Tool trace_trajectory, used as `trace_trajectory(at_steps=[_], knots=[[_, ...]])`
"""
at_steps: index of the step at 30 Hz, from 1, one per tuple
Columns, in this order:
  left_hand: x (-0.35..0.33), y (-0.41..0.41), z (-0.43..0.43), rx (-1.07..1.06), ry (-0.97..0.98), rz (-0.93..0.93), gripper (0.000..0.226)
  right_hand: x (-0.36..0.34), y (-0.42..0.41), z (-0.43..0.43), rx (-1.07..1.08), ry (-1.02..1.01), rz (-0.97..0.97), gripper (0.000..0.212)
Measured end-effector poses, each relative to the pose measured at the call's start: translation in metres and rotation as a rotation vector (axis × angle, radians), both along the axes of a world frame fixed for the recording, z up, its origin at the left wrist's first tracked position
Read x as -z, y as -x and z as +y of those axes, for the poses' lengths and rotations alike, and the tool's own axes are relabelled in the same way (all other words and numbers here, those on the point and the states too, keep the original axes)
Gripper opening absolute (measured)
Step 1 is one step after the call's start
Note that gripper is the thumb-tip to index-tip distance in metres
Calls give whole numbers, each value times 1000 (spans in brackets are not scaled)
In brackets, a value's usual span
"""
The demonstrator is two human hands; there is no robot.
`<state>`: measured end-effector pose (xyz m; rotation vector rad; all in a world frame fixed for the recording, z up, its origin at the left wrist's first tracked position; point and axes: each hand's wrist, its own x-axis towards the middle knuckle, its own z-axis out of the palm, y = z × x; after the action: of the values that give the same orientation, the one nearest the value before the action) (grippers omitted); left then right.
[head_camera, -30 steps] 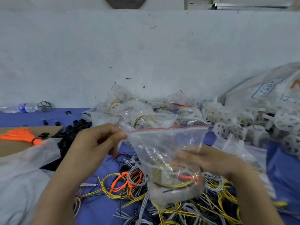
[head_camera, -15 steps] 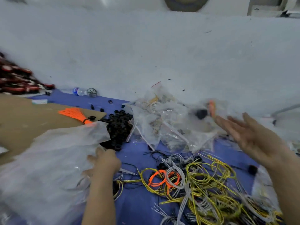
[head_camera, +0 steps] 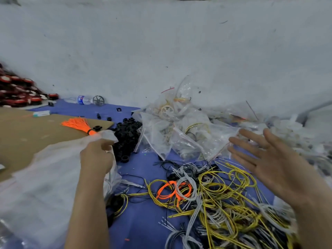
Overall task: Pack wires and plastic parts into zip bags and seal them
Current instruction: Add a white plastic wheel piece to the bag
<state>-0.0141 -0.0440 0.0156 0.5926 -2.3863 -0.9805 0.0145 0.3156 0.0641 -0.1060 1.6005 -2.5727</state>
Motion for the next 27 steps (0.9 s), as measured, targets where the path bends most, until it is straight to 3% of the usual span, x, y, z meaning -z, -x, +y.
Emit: trace_trajectory(at_steps=[7,12,16,20,22,24,27], knots=[[1,1,9,5,-83,95,34,8,4,-3,-74,-88,-16,44],[-20,-5,44,277,-390,249,28,9,-3,-20,-134,-298,60,47],[-40,-15,98,504,-548,363,28,19,-13,-63,-313,-530,39,71],[-44,-26,142,687,-719,370,22,25,-12,-80,-207,-647,179,30],[-45,-26,148,758,-810,342,22,23,-10,-72,-112,-594,208,28],[-42,-21,142,719,-761,352,23,19,-8,-59,-60,-473,189,33],[-30,-4,114,485,-425,360,18,15,-3,-33,-29,-334,140,32]])
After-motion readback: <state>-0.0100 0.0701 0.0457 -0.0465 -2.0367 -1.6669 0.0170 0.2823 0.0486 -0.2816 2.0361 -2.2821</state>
